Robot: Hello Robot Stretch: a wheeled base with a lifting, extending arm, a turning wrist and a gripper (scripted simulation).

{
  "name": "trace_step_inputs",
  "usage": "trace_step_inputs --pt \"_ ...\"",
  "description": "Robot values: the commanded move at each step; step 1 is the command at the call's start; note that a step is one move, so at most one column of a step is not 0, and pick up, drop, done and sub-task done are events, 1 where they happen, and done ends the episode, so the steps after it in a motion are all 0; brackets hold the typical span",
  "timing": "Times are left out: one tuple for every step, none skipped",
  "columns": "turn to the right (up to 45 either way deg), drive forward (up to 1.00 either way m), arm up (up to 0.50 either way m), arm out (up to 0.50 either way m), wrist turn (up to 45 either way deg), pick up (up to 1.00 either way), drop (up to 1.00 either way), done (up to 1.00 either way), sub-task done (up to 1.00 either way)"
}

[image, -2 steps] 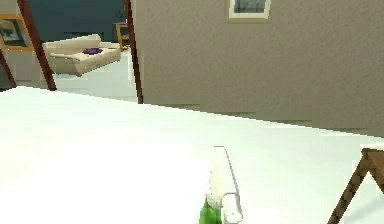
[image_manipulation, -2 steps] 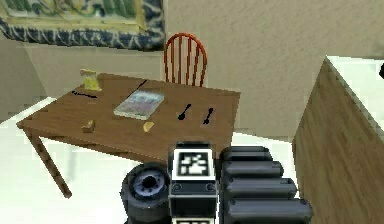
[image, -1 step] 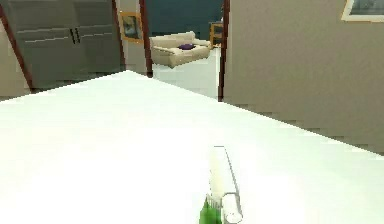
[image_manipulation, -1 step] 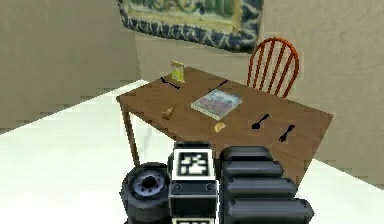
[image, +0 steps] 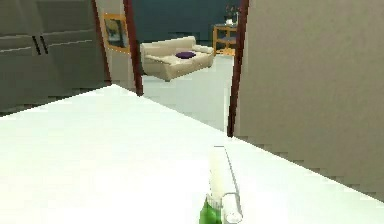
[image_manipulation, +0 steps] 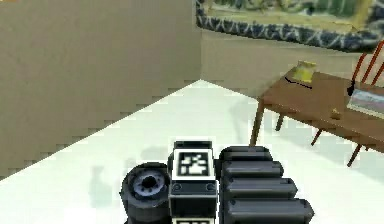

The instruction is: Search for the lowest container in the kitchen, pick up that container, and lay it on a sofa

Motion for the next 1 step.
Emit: trace_step_inputs --pt "0.0 1.00 0.00 0.00 0.0 0.00 0.00 0.00 0.00"
